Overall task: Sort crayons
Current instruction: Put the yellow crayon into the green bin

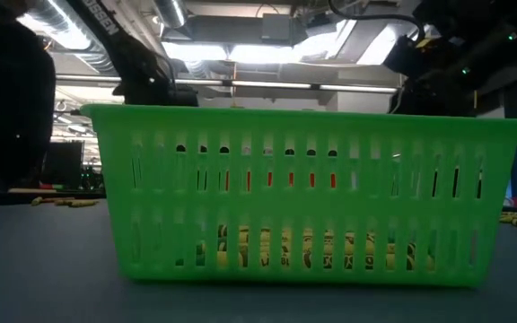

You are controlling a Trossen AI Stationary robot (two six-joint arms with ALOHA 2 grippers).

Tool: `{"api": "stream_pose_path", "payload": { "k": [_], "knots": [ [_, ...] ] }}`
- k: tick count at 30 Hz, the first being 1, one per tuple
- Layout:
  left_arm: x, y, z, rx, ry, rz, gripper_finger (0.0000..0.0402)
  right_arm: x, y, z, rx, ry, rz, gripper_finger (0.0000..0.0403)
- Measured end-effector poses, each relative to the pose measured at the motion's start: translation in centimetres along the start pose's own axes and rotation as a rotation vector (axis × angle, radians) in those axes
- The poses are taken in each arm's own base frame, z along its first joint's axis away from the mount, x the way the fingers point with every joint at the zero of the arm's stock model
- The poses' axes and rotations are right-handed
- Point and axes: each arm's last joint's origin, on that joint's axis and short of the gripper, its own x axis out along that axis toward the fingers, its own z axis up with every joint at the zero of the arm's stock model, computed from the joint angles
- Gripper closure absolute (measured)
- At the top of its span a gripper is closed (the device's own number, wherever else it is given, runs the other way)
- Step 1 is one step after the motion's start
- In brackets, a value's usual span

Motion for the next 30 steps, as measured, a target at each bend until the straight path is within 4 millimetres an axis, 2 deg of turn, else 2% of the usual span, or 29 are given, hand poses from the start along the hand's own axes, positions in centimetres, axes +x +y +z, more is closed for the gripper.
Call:
{"api": "stream_pose_path", "payload": {
  "k": [8,19,24,30],
  "knots": [
    [1.5,-0.1,0.2,0.028,0.03,0.025,0.0242,0.0,0.0,0.1,0.003,-0.008,0.001,0.0233],
    [1.3,-0.6,-0.3,0.109,0.043,0.005,0.0353,0.0,0.0,0.1,0.003,-0.008,0.001,0.0233],
    [0.4,-1.0,-0.6,0.155,0.024,-0.001,0.0395,0.0,0.0,0.1,0.002,-0.005,0.001,0.0233],
    [-2.3,-2.6,-1.8,0.251,-0.047,-0.047,0.0391,0.0,0.0,0.1,0.002,-0.005,0.001,0.0233]
  ]
}}
